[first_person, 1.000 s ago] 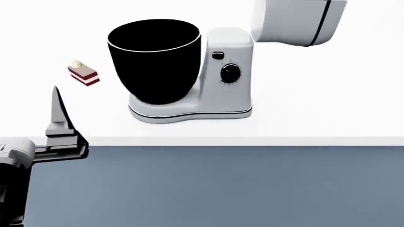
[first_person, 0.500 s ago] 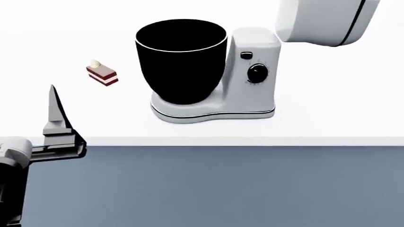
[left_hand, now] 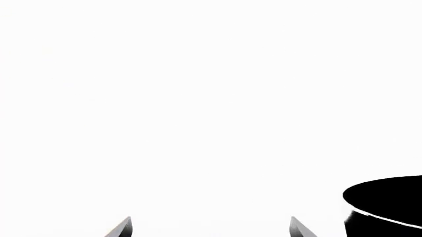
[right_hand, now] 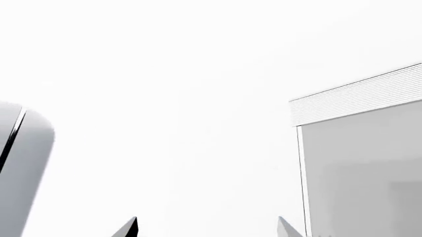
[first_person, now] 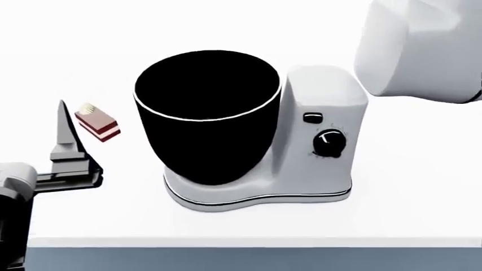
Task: Place the cake in the stand mixer bowl.
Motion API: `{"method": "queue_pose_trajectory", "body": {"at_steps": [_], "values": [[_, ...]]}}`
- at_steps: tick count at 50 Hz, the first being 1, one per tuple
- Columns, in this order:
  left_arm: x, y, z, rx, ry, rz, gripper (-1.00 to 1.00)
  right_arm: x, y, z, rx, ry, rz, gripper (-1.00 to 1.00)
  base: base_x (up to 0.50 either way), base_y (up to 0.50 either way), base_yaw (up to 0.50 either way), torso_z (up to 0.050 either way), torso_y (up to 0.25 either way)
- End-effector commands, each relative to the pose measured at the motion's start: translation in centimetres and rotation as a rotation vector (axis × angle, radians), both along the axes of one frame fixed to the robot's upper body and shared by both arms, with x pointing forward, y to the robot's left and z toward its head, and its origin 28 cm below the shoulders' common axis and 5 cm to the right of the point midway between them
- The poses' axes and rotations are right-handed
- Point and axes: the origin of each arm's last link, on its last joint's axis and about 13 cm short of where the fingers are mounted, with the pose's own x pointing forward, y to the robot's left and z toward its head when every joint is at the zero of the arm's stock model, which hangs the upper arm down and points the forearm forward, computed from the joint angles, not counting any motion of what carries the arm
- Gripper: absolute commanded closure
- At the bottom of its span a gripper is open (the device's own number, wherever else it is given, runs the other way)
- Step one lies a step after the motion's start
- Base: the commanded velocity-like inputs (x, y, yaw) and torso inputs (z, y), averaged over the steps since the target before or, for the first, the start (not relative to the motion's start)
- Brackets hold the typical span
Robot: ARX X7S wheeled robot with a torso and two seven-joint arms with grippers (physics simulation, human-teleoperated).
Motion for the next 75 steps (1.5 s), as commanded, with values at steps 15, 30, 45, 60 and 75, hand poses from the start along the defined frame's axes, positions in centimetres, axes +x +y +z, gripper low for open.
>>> {"method": "queue_pose_trajectory", "body": {"at_steps": [15, 30, 45, 60, 75], "values": [[1.5, 0.6, 1.0, 0.01, 0.041, 0.0, -1.0, -0.3, 0.3, -0.6, -0.03, 0.003, 0.011, -1.0, 0.02, 0.0, 0.0, 0.0, 0.001], [8.1, 1.7, 2.0, -0.116, 0.233, 0.062, -1.0, 0.0, 0.2, -0.8, -0.019, 0.004, 0.031, -1.0, 0.0, 0.0, 0.0, 0.0, 0.0], [14.4, 2.1, 0.9, -0.158, 0.347, 0.156, -1.0, 0.2, 0.2, -1.1, -0.015, 0.009, 0.051, -1.0, 0.0, 0.0, 0.0, 0.0, 0.0], [19.2, 1.5, -0.9, -0.297, 0.495, 0.207, -1.0, 0.4, 0.2, -1.6, -0.007, 0.012, 0.066, -1.0, 0.0, 0.0, 0.0, 0.0, 0.0], [20.7, 1.0, -1.2, -0.362, 0.514, 0.345, -1.0, 0.6, 0.2, -1.9, -0.006, 0.021, 0.074, -1.0, 0.0, 0.0, 0.0, 0.0, 0.0]]}}
